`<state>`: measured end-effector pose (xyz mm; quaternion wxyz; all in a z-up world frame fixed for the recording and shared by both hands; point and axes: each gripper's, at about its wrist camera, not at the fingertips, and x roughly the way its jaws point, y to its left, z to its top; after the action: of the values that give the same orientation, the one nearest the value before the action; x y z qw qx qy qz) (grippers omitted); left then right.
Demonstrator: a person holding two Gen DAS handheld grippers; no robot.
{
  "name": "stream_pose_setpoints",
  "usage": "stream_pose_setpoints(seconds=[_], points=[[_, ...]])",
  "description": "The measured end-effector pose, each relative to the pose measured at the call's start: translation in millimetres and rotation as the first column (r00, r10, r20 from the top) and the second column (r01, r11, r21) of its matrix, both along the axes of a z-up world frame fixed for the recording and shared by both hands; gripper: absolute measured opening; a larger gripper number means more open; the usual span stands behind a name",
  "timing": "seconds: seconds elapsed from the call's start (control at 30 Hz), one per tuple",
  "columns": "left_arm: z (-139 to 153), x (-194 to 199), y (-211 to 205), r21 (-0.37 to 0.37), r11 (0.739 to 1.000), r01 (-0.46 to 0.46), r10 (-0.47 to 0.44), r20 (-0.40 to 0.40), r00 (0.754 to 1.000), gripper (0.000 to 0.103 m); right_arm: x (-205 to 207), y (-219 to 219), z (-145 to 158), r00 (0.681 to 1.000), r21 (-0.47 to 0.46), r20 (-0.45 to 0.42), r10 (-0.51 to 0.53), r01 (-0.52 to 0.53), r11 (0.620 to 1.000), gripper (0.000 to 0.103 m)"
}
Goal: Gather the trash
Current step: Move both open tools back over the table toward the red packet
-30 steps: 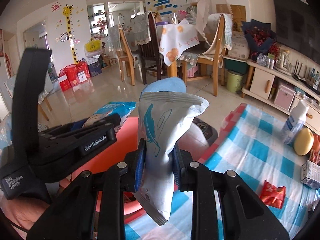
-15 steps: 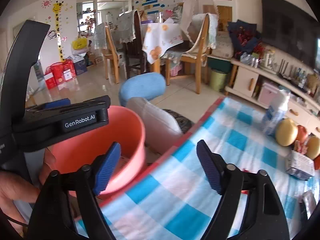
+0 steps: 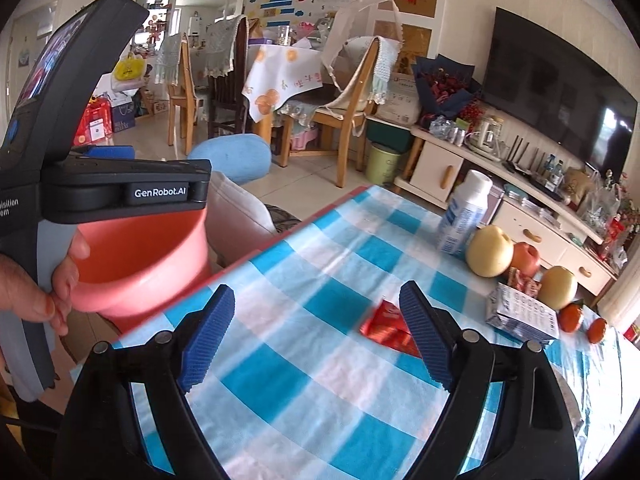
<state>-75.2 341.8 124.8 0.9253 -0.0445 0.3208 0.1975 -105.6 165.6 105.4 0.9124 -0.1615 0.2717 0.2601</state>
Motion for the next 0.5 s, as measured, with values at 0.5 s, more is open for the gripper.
stream_pose_setpoints(seconds=[0.5], points=[[-3,14,-59,0.114,0.987,0.110,-0.106,-0.045,0.993,0.089,0,-69,-9,0.996,-0.019,0.009,-0.089,0.089,0.996,0.086]])
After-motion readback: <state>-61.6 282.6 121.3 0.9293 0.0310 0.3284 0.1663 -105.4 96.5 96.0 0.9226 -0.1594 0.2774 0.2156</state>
